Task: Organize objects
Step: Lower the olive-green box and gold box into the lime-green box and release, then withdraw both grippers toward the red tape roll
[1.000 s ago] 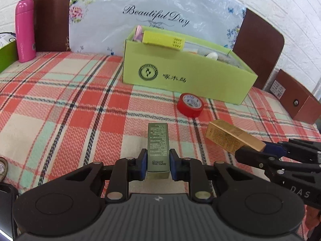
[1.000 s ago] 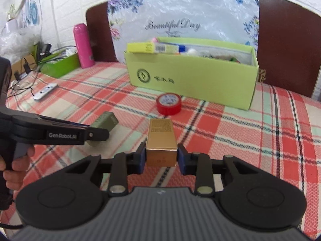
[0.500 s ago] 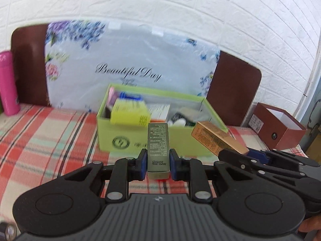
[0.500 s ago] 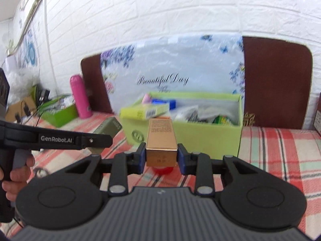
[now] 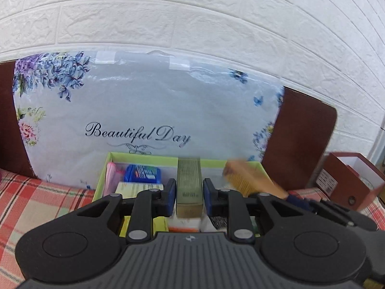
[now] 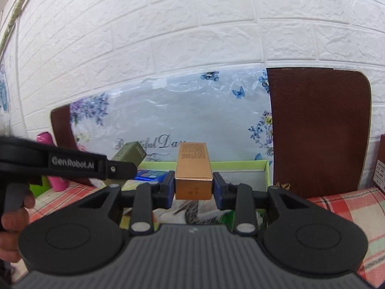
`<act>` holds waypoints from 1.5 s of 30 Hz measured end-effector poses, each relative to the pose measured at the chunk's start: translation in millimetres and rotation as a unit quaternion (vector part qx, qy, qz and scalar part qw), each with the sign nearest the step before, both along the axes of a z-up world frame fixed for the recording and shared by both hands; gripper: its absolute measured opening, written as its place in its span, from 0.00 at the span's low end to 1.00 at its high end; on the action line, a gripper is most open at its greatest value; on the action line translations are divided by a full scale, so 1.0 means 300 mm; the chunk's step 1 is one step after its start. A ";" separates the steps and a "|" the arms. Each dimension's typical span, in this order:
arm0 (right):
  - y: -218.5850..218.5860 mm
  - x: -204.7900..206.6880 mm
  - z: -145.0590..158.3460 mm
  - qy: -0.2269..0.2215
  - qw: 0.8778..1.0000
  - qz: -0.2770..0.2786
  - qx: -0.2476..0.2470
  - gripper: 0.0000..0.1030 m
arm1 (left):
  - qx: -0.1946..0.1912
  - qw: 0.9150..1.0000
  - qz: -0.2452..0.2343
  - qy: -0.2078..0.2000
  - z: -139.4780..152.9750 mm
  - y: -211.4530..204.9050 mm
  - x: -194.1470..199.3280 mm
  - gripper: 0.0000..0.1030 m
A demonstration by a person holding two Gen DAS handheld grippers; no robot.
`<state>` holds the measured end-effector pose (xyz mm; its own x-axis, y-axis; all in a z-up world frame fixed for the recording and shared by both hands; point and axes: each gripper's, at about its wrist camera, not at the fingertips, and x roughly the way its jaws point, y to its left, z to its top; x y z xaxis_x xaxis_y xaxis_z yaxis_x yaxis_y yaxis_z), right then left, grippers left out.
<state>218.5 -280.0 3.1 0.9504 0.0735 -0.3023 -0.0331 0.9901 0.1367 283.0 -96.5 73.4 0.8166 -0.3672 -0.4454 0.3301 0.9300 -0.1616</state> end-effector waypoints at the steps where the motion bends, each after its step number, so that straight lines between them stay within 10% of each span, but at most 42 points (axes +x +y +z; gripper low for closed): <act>1: 0.001 0.030 -0.020 0.008 1.000 0.001 -0.009 0.37 | 0.004 1.000 0.010 0.003 -0.010 0.002 0.010 0.62; 2: 0.003 0.056 -0.043 0.022 1.000 0.000 -0.020 0.50 | 0.005 1.000 0.024 0.001 -0.021 0.010 0.006 0.79; 8: -0.007 0.012 -0.124 0.020 0.999 -0.008 -0.024 0.72 | -0.015 0.998 0.038 -0.041 -0.049 0.070 -0.097 0.79; 20: 0.016 -0.139 -0.057 0.016 1.000 -0.002 -0.018 0.97 | -0.018 0.996 0.086 0.034 -0.059 0.136 -0.216 0.79; 45: 0.132 -0.365 -0.109 0.086 0.993 0.062 -0.052 0.99 | -0.002 0.984 0.108 0.142 -0.281 0.282 -0.438 0.79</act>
<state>109.1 -240.5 -29.5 0.8692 0.1470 -0.4722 -0.1410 0.9888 0.0481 151.7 -11.8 -10.8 0.7182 -0.2020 -0.6659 0.0666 0.9725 -0.2231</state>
